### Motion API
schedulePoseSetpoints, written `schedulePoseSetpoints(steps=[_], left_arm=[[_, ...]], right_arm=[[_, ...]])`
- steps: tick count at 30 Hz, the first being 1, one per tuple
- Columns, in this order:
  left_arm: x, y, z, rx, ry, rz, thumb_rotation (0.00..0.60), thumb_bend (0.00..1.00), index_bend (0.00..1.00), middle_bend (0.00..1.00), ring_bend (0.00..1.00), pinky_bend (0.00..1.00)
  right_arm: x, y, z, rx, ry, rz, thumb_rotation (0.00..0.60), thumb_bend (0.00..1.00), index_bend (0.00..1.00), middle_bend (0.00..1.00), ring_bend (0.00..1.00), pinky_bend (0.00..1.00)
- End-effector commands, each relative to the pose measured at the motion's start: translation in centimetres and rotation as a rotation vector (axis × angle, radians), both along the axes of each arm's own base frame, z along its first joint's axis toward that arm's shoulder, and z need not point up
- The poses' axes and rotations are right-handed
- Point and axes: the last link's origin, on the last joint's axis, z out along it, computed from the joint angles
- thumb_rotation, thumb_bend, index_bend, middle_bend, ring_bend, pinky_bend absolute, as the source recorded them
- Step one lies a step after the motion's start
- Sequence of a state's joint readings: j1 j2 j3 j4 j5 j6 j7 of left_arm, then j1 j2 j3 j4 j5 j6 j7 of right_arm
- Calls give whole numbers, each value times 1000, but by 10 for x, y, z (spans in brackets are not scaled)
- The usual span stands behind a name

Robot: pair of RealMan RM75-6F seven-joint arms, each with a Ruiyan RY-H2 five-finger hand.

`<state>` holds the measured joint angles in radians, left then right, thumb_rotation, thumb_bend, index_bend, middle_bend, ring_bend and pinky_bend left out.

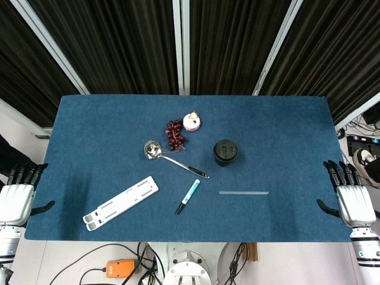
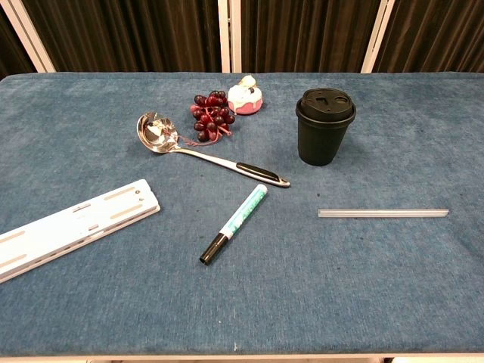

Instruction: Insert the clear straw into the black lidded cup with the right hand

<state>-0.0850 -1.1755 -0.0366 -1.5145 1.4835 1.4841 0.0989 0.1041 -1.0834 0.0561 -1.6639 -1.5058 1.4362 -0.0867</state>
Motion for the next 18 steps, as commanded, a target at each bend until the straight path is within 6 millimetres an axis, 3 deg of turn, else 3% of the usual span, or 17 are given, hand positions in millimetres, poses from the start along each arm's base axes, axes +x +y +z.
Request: schedulePoseSetpoints(steps=[1,5,13,18], left_arm=[[0,1,0,6,-3,-3,600,36,131,152,70,12],[1,2,-1,9,-9,-6,600,36,132,152,70,12],[1,0,-4,8,-14,-14,600,36,131,152,70,12],[-1,-2,-3,11,-17,-10,600,35,131,151,70,12]], right_arm=[[3,0,-4,13,7,14,600,346,76,131,0,111],[20,-5,-26,100,27,70,600,341,102,132,33,169],[66,-36,-96,295,125,178,600,334,205,153,83,244],[84,-52,-129,333,182,207,600,335,271,170,107,263]])
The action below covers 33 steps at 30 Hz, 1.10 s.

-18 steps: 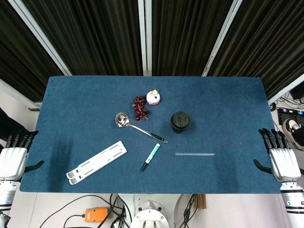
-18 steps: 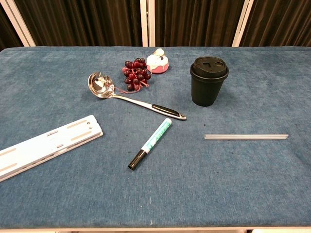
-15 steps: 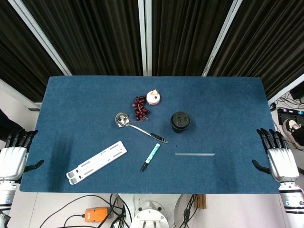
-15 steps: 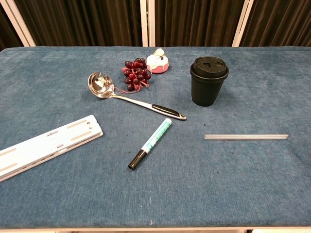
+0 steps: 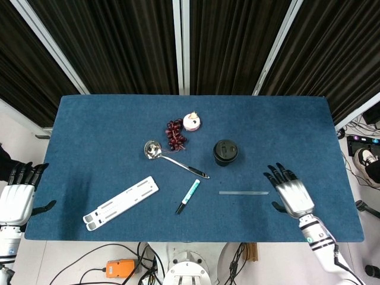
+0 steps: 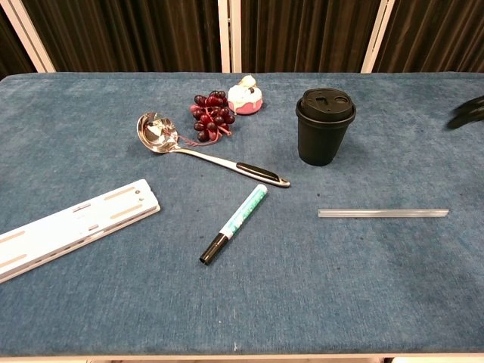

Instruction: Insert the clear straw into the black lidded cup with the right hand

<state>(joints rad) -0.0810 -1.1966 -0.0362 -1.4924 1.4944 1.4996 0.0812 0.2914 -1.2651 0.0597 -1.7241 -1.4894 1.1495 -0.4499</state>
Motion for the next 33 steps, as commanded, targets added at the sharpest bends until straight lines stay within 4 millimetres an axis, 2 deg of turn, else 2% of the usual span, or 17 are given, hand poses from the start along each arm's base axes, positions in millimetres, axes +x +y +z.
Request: schedulePoseSetpoints(steps=[1,6,14,18,30,33], left_arm=[[-1,-1,0,2,-2,3,600,36,131,152,70,12],[-2,-1,1,5,-2,0,600,36,131,152,70,12],[-3,0,0,0,0,5,600,36,131,151,70,12],[-3,0,-1,0,0,4,600,36,131,152,70,12],[-7,0,-1,-2,0,12,600,36,131,152,70,12],[-8,0,-1,1,0,13,600,36,131,152,70,12]], right_arm=[[25,-18,-38,57,42,42,600,335,291,174,111,264],[35,-29,-65,93,129,84,600,349,380,184,116,268],[45,-30,-87,91,211,140,600,429,481,204,116,268],[48,-29,-90,90,226,153,600,471,510,213,116,268],[48,-30,-100,119,227,133,600,472,540,227,116,268],[48,-30,-101,123,234,136,600,499,555,230,116,268]])
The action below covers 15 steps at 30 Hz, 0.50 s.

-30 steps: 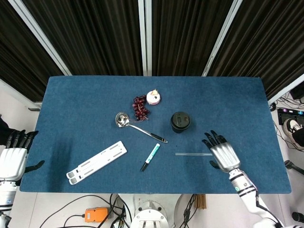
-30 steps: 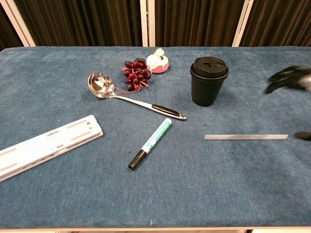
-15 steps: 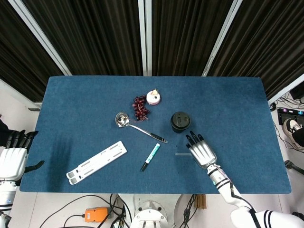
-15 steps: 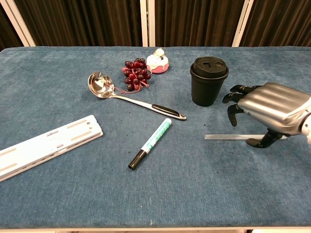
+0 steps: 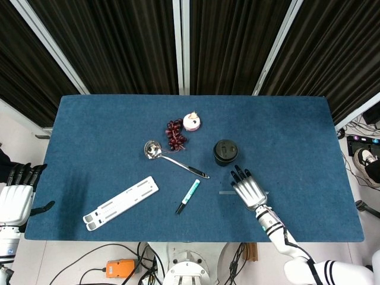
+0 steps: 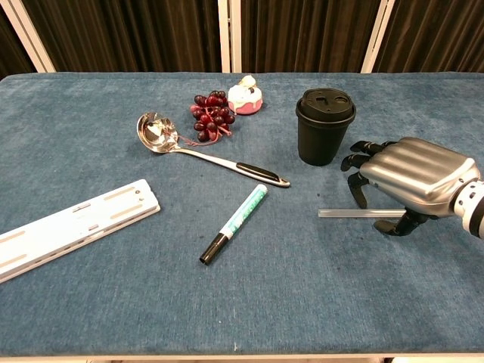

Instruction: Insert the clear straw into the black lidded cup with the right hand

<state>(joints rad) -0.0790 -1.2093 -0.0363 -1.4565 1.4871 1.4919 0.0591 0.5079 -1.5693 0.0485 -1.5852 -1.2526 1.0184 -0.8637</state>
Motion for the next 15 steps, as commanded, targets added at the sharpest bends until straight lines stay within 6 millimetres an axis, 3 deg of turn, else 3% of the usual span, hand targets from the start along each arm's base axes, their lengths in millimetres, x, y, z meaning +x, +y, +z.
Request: schedulePoseSetpoints(steps=[1,11,15], left_arm=[[0,0,0,3,0,-1,600,36,132,150,70,12],[-2,0,0,3,3,2,600,36,132,143,70,12],[-1,0,0,1,4,0,600,36,131,143,69,12]], right_arm=[[0,0,-1,2,2,0,600,509,559,231,116,268],[1,-2,-1,-11,-18,-1,600,614,632,268,144,268],[8,-2,11,-24,-122,-11,600,618,646,278,153,268]])
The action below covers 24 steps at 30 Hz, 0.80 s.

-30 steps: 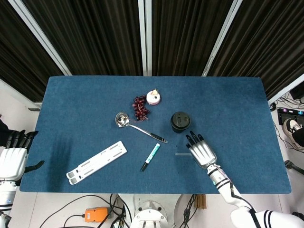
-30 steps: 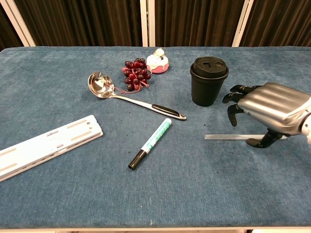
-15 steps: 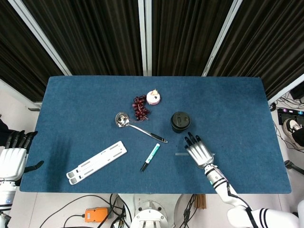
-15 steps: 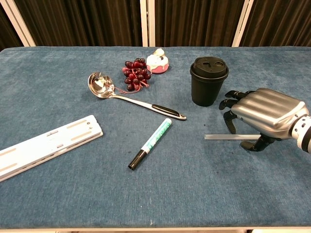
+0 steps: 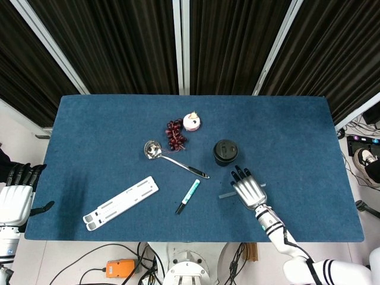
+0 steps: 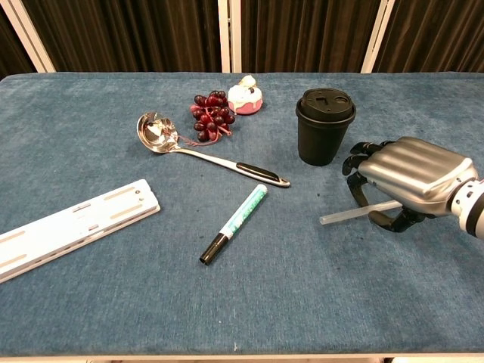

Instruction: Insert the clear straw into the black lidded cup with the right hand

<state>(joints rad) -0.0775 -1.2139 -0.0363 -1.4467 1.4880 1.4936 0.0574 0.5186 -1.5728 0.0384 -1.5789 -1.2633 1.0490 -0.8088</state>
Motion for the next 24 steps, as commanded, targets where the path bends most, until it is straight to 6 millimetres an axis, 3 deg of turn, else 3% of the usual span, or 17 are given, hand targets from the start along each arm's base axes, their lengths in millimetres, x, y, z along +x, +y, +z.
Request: schedulePoseSetpoints(steps=[1,7,12,16,24], left_arm=[[1,0,0,-1,0,-1,600,36,131,143,69,12],[3,1,1,2,4,-7,600,36,131,143,69,12],[6,2,2,1,6,-15,600,36,131,143,69,12],[8,2,2,2,6,-17,600,36,131,143,69,12],[9,-1,1,-3,3,-5,600,35,131,143,69,12]], right_arm=[[10,0,17,-17,-132,-10,600,619,649,282,157,268],[33,-4,71,-76,-495,-3,600,619,661,291,162,268],[45,-24,103,-128,-757,5,600,619,666,295,162,268],[55,-48,110,-117,-918,-31,600,619,667,296,162,263],[68,-94,93,-41,-1119,-120,600,619,666,296,162,224]])
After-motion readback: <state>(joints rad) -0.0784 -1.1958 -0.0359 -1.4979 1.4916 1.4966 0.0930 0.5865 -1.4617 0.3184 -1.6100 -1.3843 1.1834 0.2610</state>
